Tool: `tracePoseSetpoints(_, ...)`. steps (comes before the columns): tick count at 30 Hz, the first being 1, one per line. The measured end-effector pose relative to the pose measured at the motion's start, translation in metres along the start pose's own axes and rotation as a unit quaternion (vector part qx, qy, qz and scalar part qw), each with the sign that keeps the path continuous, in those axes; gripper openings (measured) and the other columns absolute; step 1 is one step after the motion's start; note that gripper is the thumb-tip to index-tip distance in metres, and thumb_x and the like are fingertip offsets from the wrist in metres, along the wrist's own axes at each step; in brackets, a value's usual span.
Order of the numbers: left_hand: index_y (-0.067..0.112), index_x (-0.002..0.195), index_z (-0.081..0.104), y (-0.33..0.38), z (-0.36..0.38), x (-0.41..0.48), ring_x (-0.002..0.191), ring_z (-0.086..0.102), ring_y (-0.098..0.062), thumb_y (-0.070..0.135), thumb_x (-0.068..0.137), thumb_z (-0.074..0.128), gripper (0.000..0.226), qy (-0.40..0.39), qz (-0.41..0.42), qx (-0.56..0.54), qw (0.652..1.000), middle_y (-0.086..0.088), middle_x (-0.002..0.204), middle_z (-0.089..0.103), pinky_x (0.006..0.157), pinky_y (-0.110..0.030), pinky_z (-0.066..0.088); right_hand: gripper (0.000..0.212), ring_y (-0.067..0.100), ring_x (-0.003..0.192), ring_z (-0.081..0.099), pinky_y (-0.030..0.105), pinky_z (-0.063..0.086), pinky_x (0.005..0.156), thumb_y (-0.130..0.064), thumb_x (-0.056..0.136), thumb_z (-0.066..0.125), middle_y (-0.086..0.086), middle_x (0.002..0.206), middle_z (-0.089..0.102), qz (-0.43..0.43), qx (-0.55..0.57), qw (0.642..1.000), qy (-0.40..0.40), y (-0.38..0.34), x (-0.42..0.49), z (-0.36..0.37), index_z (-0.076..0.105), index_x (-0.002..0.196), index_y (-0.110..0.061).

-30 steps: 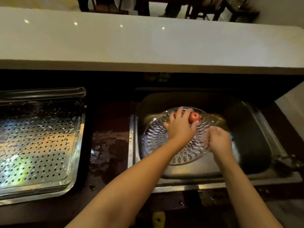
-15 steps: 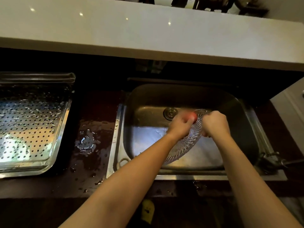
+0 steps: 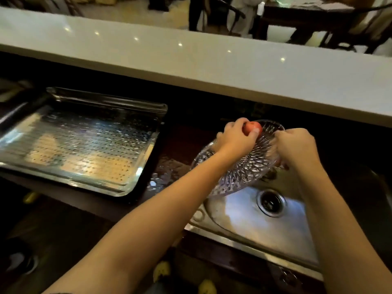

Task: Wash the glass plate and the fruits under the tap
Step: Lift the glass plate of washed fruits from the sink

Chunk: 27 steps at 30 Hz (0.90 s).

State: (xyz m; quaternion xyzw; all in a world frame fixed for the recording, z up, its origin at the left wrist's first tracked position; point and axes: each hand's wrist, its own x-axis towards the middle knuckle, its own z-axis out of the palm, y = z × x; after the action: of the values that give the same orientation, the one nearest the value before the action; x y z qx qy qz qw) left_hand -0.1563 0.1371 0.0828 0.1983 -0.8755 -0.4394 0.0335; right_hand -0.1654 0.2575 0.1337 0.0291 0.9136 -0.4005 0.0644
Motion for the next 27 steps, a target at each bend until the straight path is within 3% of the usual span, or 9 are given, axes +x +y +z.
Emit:
tracePoseSetpoints(3, 0.037, 0.127, 0.043, -0.018, -0.059, 0.003, 0.121, 0.039, -0.034, 0.051, 0.085, 0.047, 0.044, 0.079, -0.017, 0.098, 0.992, -0.002, 0.137, 0.044, 0.098, -0.056, 0.028, 0.031, 0.016, 0.036, 0.047, 0.022, 0.036, 0.035, -0.014, 0.087, 0.047, 0.006, 0.049, 0.054, -0.019, 0.113, 0.992, -0.057, -0.035, -0.006, 0.040, 0.053, 0.057, -0.010)
tracePoseSetpoints(7, 0.036, 0.130, 0.041, -0.075, -0.130, 0.012, 0.125, 0.038, -0.033, 0.052, 0.085, 0.048, 0.048, 0.116, -0.042, 0.198, 0.972, 0.000, 0.141, 0.040, 0.100, -0.058, 0.030, 0.034, 0.003, 0.022, 0.042, 0.011, 0.029, 0.024, -0.016, 0.093, 0.040, -0.006, 0.030, 0.049, -0.011, 0.200, 0.965, -0.168, -0.071, -0.022, 0.121, 0.045, 0.060, -0.016)
tracePoseSetpoints(10, 0.037, 0.127, 0.041, -0.130, -0.173, 0.017, 0.127, 0.039, -0.029, 0.054, 0.084, 0.050, 0.048, 0.129, -0.060, 0.242, 0.960, 0.005, 0.141, 0.040, 0.100, -0.058, 0.027, 0.040, 0.012, 0.029, 0.048, 0.013, 0.028, 0.024, -0.013, 0.098, 0.033, 0.003, 0.040, 0.056, -0.007, 0.248, 0.947, -0.202, -0.092, -0.039, 0.194, 0.047, 0.060, -0.011)
tracePoseSetpoints(12, 0.037, 0.126, 0.042, -0.166, -0.194, 0.020, 0.128, 0.039, -0.027, 0.054, 0.083, 0.052, 0.048, 0.127, -0.064, 0.257, 0.956, 0.006, 0.140, 0.040, 0.099, -0.055, 0.029, 0.039, 0.026, 0.046, 0.054, 0.021, 0.039, 0.033, -0.017, 0.099, 0.032, 0.016, 0.063, 0.062, -0.004, 0.243, 0.948, -0.206, -0.103, -0.050, 0.240, 0.049, 0.064, -0.010)
tracePoseSetpoints(14, 0.037, 0.126, 0.042, -0.198, -0.212, 0.026, 0.130, 0.037, -0.026, 0.053, 0.083, 0.053, 0.047, 0.116, -0.068, 0.256, 0.957, 0.008, 0.144, 0.037, 0.100, -0.055, 0.030, 0.036, 0.035, 0.068, 0.062, 0.039, 0.053, 0.057, -0.021, 0.097, 0.031, 0.021, 0.082, 0.067, 0.000, 0.231, 0.952, -0.200, -0.112, -0.057, 0.277, 0.054, 0.073, -0.008)
tracePoseSetpoints(16, 0.039, 0.127, 0.042, -0.224, -0.223, 0.035, 0.132, 0.035, -0.025, 0.051, 0.083, 0.054, 0.047, 0.103, -0.062, 0.246, 0.962, 0.009, 0.147, 0.036, 0.103, -0.056, 0.031, 0.033, 0.036, 0.084, 0.064, 0.046, 0.053, 0.076, -0.022, 0.096, 0.032, 0.020, 0.090, 0.068, 0.015, 0.228, 0.955, -0.187, -0.117, -0.062, 0.305, 0.058, 0.083, -0.008)
tracePoseSetpoints(19, 0.039, 0.125, 0.043, -0.257, -0.233, 0.050, 0.132, 0.035, -0.023, 0.047, 0.083, 0.055, 0.044, 0.094, -0.037, 0.224, 0.969, 0.011, 0.144, 0.040, 0.104, -0.057, 0.031, 0.032, 0.036, 0.088, 0.064, 0.046, 0.053, 0.081, -0.027, 0.099, 0.030, 0.020, 0.096, 0.067, 0.034, 0.208, 0.964, -0.164, -0.125, -0.062, 0.340, 0.055, 0.098, -0.005)
tracePoseSetpoints(23, 0.037, 0.123, 0.045, -0.294, -0.232, 0.069, 0.132, 0.036, -0.020, 0.044, 0.082, 0.058, 0.044, 0.064, -0.023, 0.198, 0.978, 0.010, 0.139, 0.046, 0.105, -0.056, 0.033, 0.029, 0.036, 0.089, 0.062, 0.051, 0.052, 0.082, -0.024, 0.099, 0.031, 0.017, 0.097, 0.062, 0.066, 0.182, 0.970, -0.145, -0.129, -0.058, 0.369, 0.053, 0.101, -0.005)
tracePoseSetpoints(27, 0.036, 0.126, 0.043, -0.309, -0.226, 0.081, 0.138, 0.027, -0.018, 0.047, 0.081, 0.059, 0.050, 0.099, -0.021, 0.205, 0.974, 0.013, 0.146, 0.037, 0.109, -0.060, 0.020, 0.022, 0.031, 0.084, 0.062, 0.040, 0.053, 0.075, -0.014, 0.096, 0.036, 0.014, 0.086, 0.060, 0.076, 0.153, 0.972, -0.164, -0.133, -0.050, 0.375, 0.048, 0.078, -0.010)
